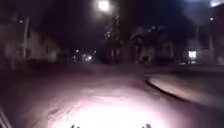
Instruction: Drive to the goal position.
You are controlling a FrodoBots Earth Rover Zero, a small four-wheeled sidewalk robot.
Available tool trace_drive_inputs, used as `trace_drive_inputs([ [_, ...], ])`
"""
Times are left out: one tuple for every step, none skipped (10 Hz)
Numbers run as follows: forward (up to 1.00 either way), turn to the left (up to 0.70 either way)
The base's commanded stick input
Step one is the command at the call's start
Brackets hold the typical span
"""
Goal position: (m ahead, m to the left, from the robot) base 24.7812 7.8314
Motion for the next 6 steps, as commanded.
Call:
trace_drive_inputs([
  [1.00,0.00],
  [1.00,0.00],
  [1.00,0.00],
  [1.00,0.00],
  [1.00,0.00],
  [1.00,0.00],
])
